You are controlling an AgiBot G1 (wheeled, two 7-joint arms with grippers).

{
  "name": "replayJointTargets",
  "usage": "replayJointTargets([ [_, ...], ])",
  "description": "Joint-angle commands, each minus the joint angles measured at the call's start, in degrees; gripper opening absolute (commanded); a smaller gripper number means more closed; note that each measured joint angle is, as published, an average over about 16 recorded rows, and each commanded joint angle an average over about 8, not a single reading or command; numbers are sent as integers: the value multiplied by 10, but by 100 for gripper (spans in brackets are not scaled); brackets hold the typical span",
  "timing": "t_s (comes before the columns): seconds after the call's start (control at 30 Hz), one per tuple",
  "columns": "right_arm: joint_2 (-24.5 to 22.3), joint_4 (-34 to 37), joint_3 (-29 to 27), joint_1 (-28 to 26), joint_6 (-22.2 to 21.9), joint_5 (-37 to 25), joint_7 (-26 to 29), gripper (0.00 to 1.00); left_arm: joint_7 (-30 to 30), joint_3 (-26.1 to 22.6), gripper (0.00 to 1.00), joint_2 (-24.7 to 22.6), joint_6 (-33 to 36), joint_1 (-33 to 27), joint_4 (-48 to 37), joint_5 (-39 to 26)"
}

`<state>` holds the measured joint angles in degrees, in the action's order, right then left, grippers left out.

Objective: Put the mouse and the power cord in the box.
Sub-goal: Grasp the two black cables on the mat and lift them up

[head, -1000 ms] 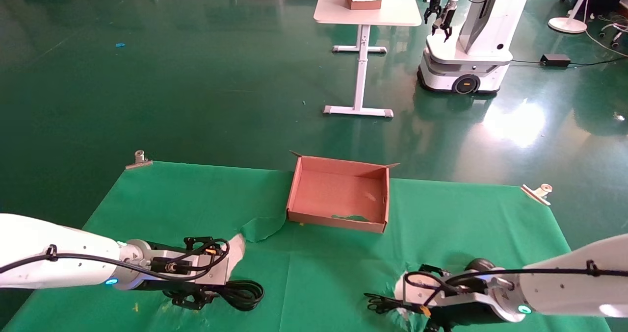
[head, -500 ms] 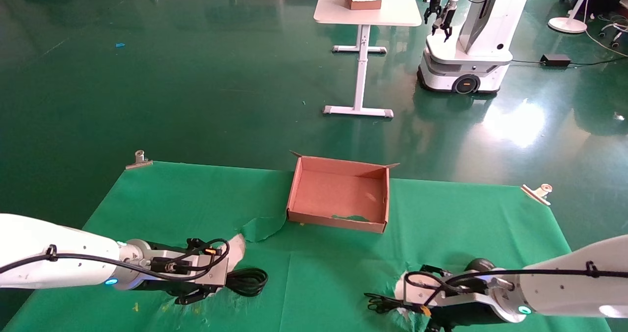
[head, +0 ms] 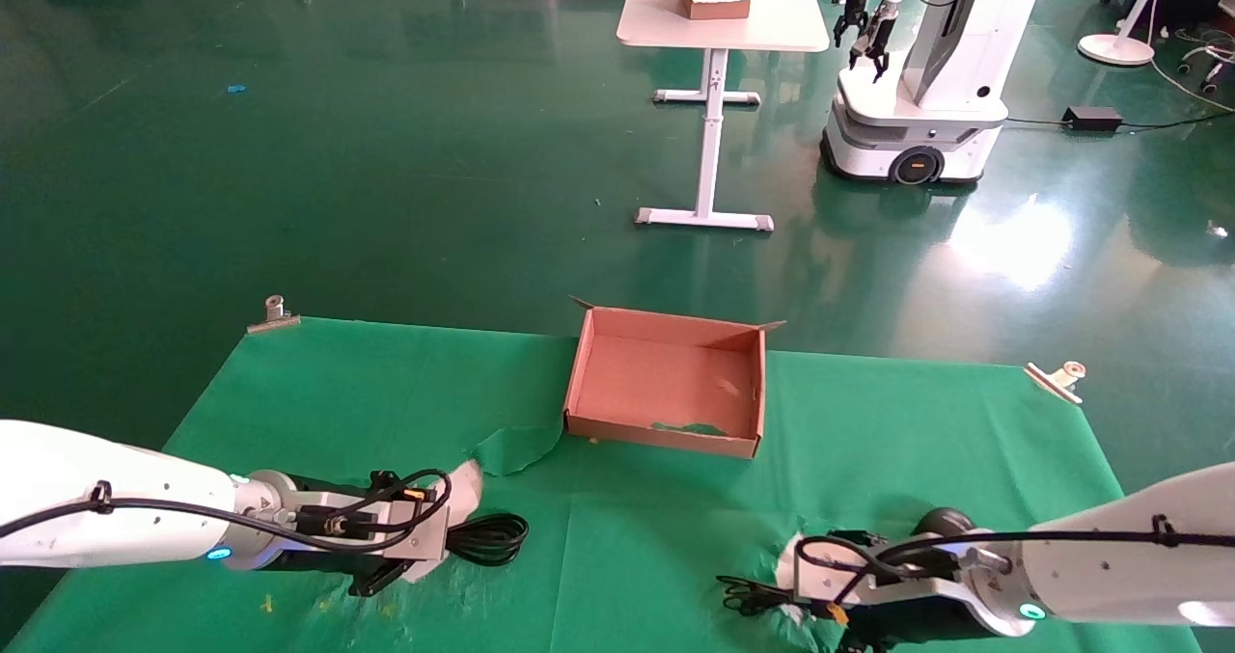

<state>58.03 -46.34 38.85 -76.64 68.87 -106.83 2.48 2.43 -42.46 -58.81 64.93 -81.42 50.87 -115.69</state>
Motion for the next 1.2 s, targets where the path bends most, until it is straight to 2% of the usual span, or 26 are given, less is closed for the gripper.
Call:
replayJointTargets([
  [0.03, 0, 0, 0, 0, 0, 0, 0, 0, 0, 0, 0, 0, 0, 0, 0, 0],
  [1.07, 0, 0, -1, -2, -4, 1, 0, 0, 0, 0, 0, 0, 0, 0, 0, 1],
  [1.2, -13, -8, -10, -9, 3, 12, -1, 0, -5, 8, 0, 5, 7, -10, 0, 13],
])
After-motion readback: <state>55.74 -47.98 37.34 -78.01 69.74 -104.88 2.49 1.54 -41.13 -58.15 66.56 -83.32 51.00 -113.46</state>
